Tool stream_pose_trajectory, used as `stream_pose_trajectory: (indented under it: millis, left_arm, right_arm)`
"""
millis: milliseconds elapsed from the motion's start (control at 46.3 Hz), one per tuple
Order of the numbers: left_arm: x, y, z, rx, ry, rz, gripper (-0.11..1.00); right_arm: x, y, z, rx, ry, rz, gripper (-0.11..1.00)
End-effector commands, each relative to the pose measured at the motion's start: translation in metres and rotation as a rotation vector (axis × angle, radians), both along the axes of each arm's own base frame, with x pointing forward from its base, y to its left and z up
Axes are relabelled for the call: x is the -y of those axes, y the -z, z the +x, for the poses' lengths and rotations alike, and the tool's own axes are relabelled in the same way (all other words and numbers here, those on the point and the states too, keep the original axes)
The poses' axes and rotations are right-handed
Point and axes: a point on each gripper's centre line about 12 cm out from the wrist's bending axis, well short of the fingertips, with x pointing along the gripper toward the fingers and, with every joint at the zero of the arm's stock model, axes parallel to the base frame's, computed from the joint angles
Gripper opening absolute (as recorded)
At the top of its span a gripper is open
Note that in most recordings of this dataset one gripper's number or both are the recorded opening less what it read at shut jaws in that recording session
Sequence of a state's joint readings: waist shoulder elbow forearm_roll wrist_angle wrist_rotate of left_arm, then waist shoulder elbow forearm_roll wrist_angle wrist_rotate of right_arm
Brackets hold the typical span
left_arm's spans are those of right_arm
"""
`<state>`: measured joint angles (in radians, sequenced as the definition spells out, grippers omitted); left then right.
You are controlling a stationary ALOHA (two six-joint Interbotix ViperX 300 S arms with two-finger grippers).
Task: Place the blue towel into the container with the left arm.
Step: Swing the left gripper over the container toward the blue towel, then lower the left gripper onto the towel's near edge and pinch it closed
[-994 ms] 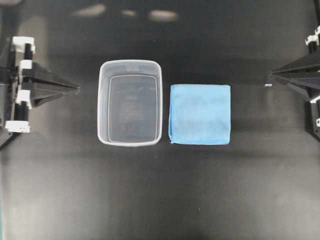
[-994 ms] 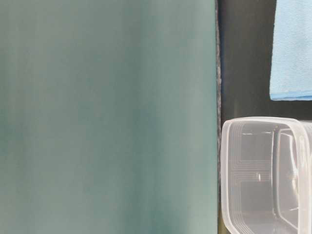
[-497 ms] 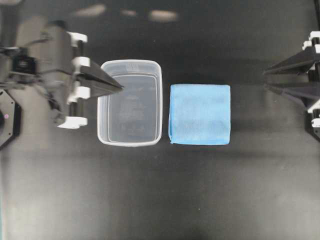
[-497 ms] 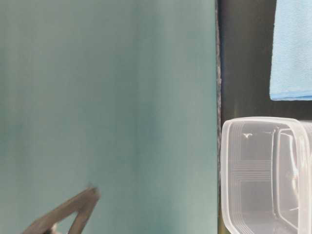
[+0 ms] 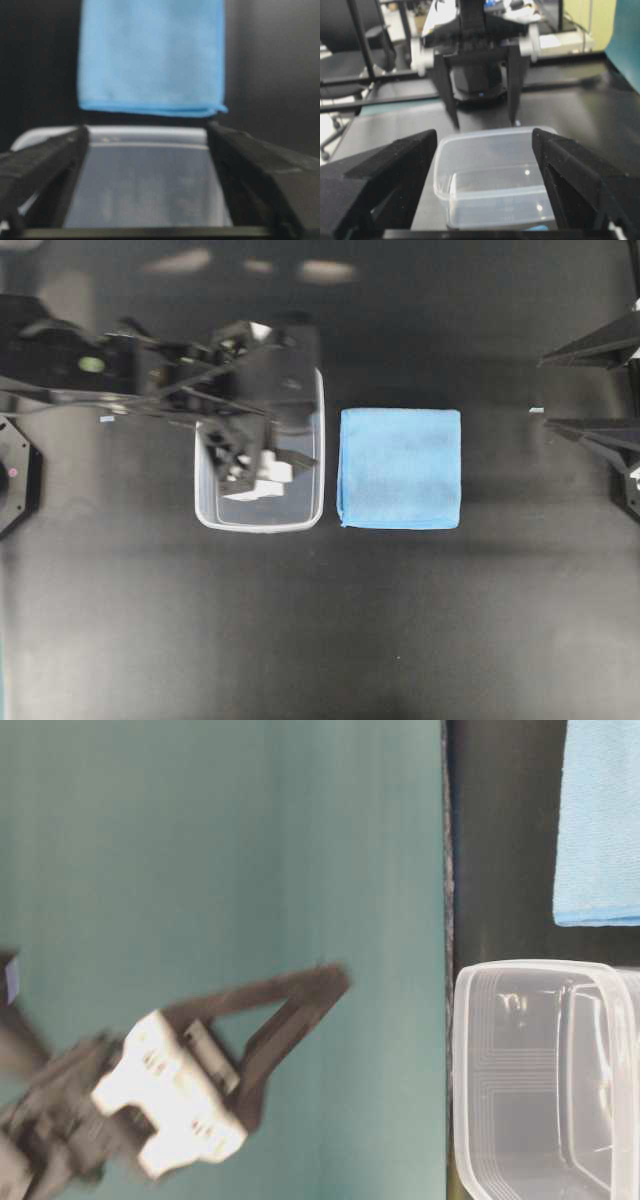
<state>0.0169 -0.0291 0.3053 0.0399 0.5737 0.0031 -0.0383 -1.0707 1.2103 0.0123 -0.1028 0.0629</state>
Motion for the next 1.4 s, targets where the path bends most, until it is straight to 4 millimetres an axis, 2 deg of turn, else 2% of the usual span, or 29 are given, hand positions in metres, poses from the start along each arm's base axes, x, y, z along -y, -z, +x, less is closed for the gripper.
stream_pose_trajectory:
  millis: [0, 238, 432, 583, 843, 1016, 1102, 1167, 1296, 1383]
  left_arm:
    - [0.001, 0.006, 0.024, -0.022, 0.015, 0.014, 0.91]
    - [0.012, 0.056, 0.071, -0.134, 0.097, 0.058, 0.88]
    - [0.018, 0.095, 0.101, -0.197, 0.114, 0.061, 0.88]
    - [0.018, 0.126, 0.107, -0.267, 0.118, 0.062, 0.88]
    - [0.023, 0.159, 0.108, -0.327, 0.134, 0.064, 0.87]
    - [0.025, 0.162, 0.106, -0.333, 0.144, 0.069, 0.83]
    - [0.027, 0.161, 0.106, -0.339, 0.151, 0.071, 0.73]
    - [0.029, 0.160, 0.106, -0.339, 0.156, 0.072, 0.57]
    - [0.027, 0.141, 0.106, -0.322, 0.147, 0.070, 0.21]
    - [0.023, 0.127, 0.102, -0.340, 0.142, 0.071, 0.06]
  right_arm:
    - [0.002, -0.008, -0.004, 0.035, 0.011, -0.003, 0.75]
    - [0.006, -0.026, -0.023, 0.132, 0.042, -0.023, 0.74]
    - [0.005, -0.027, -0.025, 0.131, 0.042, -0.022, 0.74]
    - [0.005, -0.024, -0.025, 0.113, 0.041, -0.019, 0.74]
    - [0.007, -0.023, -0.026, 0.111, 0.049, -0.021, 0.74]
    - [0.008, -0.024, -0.026, 0.116, 0.056, -0.020, 0.74]
    - [0.008, -0.024, -0.026, 0.114, 0.056, -0.017, 0.74]
    - [0.008, -0.023, -0.026, 0.113, 0.056, -0.014, 0.74]
    - [0.008, -0.023, -0.026, 0.113, 0.056, -0.012, 0.74]
    - [0.008, -0.023, -0.026, 0.113, 0.056, -0.012, 0.74]
